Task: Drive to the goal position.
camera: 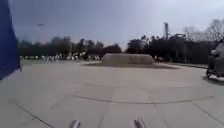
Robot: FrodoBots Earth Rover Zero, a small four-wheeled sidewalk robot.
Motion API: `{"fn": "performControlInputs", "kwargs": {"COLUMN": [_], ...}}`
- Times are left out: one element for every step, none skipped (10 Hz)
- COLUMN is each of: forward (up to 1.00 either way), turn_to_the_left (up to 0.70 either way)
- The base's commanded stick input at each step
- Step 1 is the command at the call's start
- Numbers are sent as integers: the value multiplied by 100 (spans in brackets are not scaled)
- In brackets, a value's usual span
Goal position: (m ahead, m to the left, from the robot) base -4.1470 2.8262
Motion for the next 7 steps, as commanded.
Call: {"fn": "performControlInputs", "kwargs": {"forward": [0, 0, 0, 0, 0, 0, 0], "turn_to_the_left": [85, 85, 85, 85, 85, 85, 85]}}
